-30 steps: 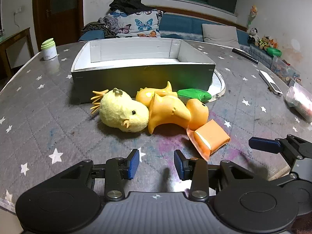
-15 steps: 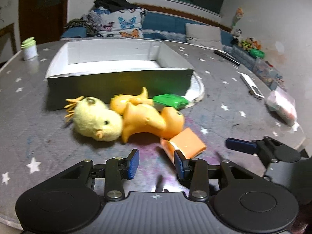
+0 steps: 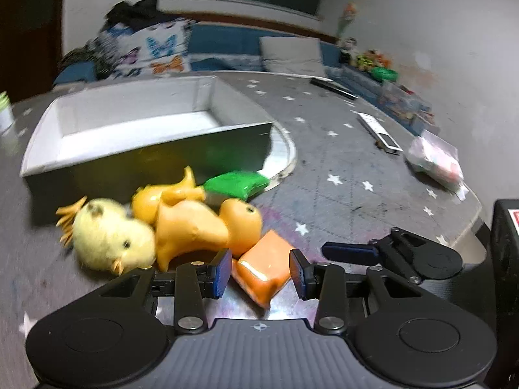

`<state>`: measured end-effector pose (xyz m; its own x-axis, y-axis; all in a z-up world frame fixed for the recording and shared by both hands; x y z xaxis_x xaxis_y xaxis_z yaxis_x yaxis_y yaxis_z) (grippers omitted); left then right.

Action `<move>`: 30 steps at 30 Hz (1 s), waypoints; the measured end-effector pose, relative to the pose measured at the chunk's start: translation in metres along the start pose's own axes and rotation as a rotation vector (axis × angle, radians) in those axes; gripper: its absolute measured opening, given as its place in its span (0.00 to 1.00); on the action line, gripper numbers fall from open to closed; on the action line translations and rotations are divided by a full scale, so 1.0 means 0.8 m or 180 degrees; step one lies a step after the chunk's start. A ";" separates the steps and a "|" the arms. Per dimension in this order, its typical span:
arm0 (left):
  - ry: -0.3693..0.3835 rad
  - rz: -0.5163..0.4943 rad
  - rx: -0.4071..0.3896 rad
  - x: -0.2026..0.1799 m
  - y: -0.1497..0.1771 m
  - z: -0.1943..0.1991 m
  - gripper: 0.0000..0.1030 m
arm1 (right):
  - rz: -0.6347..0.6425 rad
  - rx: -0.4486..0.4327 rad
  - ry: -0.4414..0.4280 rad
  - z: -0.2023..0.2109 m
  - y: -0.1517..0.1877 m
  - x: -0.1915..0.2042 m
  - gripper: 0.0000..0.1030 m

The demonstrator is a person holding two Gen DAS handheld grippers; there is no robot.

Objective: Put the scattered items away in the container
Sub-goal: 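Lower the left tool onto the orange soft block and close its fingers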

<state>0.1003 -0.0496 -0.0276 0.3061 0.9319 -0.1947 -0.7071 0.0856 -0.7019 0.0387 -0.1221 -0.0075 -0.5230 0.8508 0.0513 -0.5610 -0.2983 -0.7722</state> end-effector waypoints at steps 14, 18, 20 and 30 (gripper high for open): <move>0.0135 -0.0311 0.0159 -0.001 -0.003 -0.027 0.40 | -0.0008 0.0089 0.0043 -0.013 0.003 -0.008 0.99; 0.0101 -0.0401 0.0222 -0.002 -0.006 -0.031 0.40 | 0.0015 0.0100 0.0066 -0.015 0.005 -0.008 0.99; 0.0102 -0.0426 0.0269 -0.004 -0.006 -0.033 0.41 | 0.0026 0.0100 0.0093 -0.016 0.006 -0.009 0.99; 0.0186 -0.0280 0.0444 -0.001 -0.002 -0.029 0.41 | -0.0015 0.0107 0.0236 -0.009 0.008 -0.030 0.99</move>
Point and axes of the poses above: each gripper's, at about its wrist camera, not at the fingertips, and z roughly against the way its jaws point, x to its left, y to its underside, the point moved 5 cm from there along -z, roughly the way its jaws point, and after that the axes turned 2 degrees about z, right-handed, at the moved point
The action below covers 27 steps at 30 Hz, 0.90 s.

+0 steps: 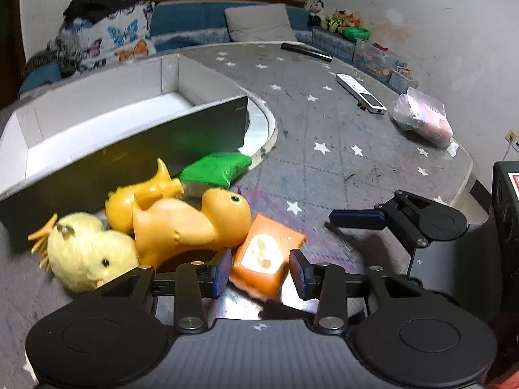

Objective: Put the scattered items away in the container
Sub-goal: 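Lower the left tool onto the orange soft block and close its fingers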

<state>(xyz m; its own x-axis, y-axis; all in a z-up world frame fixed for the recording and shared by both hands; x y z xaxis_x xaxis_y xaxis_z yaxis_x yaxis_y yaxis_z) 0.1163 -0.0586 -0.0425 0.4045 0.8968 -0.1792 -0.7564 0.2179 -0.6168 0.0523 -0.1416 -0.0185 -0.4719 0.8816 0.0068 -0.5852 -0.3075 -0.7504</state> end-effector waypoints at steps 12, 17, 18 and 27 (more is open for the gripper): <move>0.0027 0.0091 0.0040 -0.010 -0.009 -0.005 0.41 | 0.0028 -0.0049 0.0253 0.021 0.001 -0.022 0.99; -0.0099 0.0111 0.0062 -0.013 -0.013 -0.016 0.41 | -0.0027 -0.0054 0.0168 0.016 0.001 -0.020 0.99; -0.0115 0.0110 0.0066 -0.014 -0.013 -0.017 0.41 | -0.0022 -0.0046 0.0151 0.014 0.002 -0.019 0.99; -0.0200 0.0022 0.0174 -0.026 -0.015 -0.034 0.42 | -0.0003 -0.0057 -0.0059 0.006 0.002 -0.006 0.91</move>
Point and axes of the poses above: each gripper's, at about its wrist camera, not at the fingertips, and z roughly against the way its jaws point, x to its left, y to its underside, the point moved 5 cm from there along -z, roughly the way its jaws point, and after that the axes turned 2 degrees about z, right-handed, at the moved point
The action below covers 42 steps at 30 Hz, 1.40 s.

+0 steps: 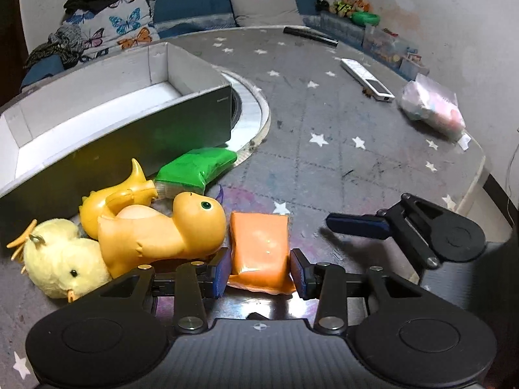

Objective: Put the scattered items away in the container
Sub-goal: 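Lower the left tool onto the orange soft block and close its fingers, then lift the orange block with the left tool and drop it into the box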

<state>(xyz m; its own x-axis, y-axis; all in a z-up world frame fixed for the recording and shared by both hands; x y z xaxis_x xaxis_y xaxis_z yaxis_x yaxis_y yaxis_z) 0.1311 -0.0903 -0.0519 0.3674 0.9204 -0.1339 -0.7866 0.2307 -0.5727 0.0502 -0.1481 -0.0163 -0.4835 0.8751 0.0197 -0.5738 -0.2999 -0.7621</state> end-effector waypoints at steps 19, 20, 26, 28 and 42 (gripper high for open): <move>0.0118 0.0208 -0.0147 0.008 -0.004 0.016 0.37 | -0.0158 -0.0129 -0.0291 0.005 -0.011 0.004 0.57; 0.0122 0.0220 -0.0162 0.009 -0.006 0.019 0.37 | -0.0159 -0.0145 -0.0294 0.006 -0.013 0.005 0.57; 0.0117 0.0274 -0.0299 0.015 -0.021 0.036 0.36 | -0.0099 -0.0272 -0.0277 0.013 -0.034 0.006 0.57; 0.0083 0.0285 -0.0366 0.018 -0.029 0.043 0.36 | -0.0080 -0.0319 -0.0284 0.014 -0.043 0.005 0.57; 0.0001 0.0531 -0.0724 0.064 -0.106 0.050 0.36 | 0.0144 -0.0640 -0.0173 -0.019 -0.132 -0.004 0.57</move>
<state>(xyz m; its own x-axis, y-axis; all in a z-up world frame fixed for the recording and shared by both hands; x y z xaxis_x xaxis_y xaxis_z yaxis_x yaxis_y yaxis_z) 0.1971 -0.0501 0.0219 0.2422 0.9396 -0.2418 -0.7046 -0.0010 -0.7096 0.1225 -0.1137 0.0547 -0.5439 0.8390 0.0134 -0.4098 -0.2517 -0.8767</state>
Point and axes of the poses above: each gripper's, at about its wrist camera, not at the fingertips, and z roughly against the way its jaws point, x to its left, y to its underside, the point moved 5 cm from there along -z, roughly the way its jaws point, and after that the axes turned 2 degrees about z, right-handed, at the moved point
